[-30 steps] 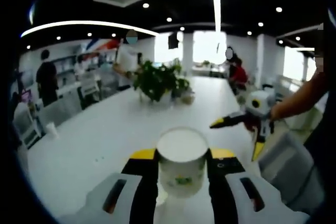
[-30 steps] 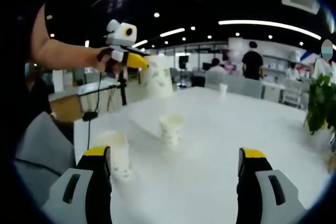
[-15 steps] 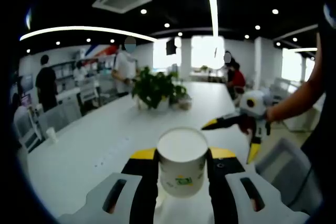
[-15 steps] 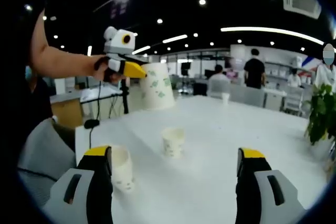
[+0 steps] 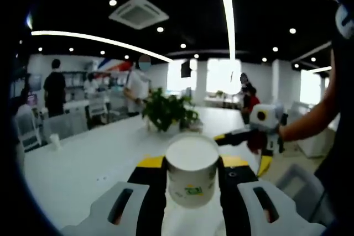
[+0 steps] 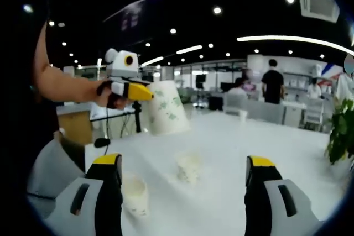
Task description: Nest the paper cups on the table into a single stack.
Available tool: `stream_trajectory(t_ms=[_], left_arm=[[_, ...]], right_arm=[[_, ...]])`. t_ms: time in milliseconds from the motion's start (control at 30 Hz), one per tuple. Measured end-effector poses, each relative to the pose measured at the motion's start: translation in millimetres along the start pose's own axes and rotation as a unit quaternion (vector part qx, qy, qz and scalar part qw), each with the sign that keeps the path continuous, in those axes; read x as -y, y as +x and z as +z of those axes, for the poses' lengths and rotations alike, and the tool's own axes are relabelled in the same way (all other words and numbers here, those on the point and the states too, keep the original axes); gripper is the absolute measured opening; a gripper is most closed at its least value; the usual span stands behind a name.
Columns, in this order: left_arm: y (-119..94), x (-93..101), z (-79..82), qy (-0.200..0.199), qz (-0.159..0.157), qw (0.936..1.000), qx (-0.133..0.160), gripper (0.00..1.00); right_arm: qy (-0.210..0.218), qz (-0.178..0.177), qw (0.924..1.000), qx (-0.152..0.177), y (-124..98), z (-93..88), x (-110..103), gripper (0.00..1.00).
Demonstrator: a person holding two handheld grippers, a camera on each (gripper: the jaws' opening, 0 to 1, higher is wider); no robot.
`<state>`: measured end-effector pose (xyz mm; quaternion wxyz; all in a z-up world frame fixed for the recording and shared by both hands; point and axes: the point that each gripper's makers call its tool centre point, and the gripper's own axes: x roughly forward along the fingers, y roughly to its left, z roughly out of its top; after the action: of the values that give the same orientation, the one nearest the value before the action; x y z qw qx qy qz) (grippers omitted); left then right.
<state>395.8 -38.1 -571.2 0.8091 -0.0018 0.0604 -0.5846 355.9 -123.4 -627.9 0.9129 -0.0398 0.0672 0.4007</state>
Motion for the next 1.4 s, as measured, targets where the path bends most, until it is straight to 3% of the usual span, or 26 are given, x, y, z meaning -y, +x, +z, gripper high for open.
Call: stream_trajectory(t_ms=[267, 533, 767, 1033, 1400], left_arm=[[-8, 9.1, 9.6, -0.027, 0.004, 0.9984, 0.050, 0.34], [-19, 18.5, 18.6, -0.060, 0.005, 0.9934, 0.098, 0.34], [-30, 23.0, 17.7, -0.093, 0.004, 0.9880, 0.123, 0.34], [-37, 35.1, 20.3, -0.104, -0.002, 0.9843, 0.142, 0.34], [-45, 46.5, 7.6, -0.116, -0.022, 0.9847, 0.128, 0.34]], right_arm=[[-0.008, 0.023, 0.9996, 0.015, 3, 24.2, -10, 0.85], [0.032, 0.058, 0.9972, 0.035, 7, 39.3, -25, 0.73], [0.039, 0.098, 0.9939, 0.033, 13, 48.5, -46, 0.59], [0.045, 0.142, 0.9887, 0.019, 20, 45.4, -70, 0.50], [0.079, 0.177, 0.9810, 0.012, 16, 40.7, -84, 0.33]])
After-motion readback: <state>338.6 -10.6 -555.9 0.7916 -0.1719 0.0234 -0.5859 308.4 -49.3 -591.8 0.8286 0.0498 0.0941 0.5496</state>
